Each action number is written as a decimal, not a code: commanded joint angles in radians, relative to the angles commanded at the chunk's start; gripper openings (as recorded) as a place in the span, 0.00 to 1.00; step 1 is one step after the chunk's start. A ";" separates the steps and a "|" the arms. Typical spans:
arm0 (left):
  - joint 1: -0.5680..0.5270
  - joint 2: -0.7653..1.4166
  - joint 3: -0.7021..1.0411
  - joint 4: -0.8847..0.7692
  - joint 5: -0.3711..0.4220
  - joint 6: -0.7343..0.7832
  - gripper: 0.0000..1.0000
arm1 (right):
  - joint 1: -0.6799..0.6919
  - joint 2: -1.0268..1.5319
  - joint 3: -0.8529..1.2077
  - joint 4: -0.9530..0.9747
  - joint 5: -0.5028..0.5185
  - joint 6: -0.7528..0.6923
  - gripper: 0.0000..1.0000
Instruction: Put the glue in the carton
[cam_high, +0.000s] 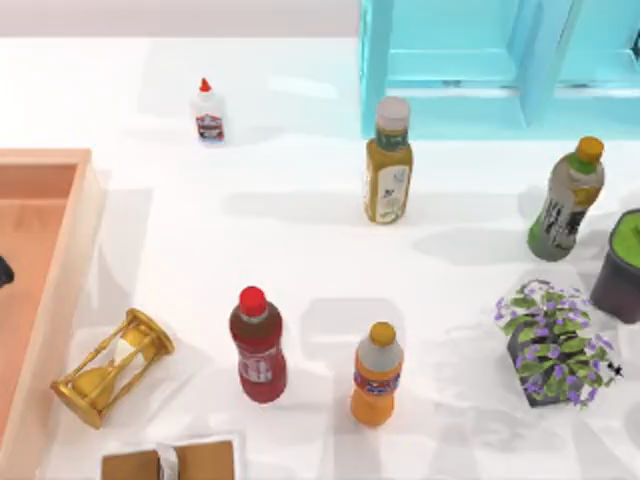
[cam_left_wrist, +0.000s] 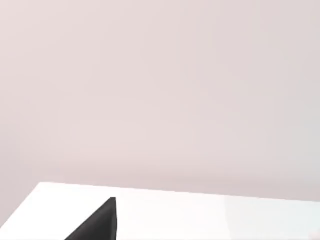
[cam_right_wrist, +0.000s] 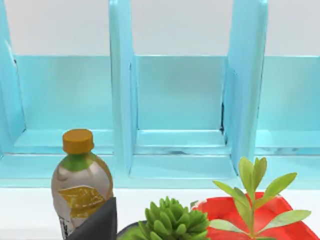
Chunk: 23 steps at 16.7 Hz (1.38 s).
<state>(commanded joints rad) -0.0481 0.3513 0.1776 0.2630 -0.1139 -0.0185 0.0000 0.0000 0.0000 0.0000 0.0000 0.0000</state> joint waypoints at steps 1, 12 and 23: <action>-0.013 0.085 0.038 0.055 -0.021 -0.003 1.00 | 0.000 0.000 0.000 0.000 0.000 0.000 1.00; -0.212 1.213 0.468 0.686 -0.221 -0.039 1.00 | 0.000 0.000 0.000 0.000 0.000 0.000 1.00; -0.369 1.922 0.667 0.966 -0.253 -0.069 1.00 | 0.000 0.000 0.000 0.000 0.000 0.000 1.00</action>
<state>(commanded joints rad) -0.4170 2.2733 0.8444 1.2290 -0.3673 -0.0870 0.0000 0.0000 0.0000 0.0000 0.0000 0.0000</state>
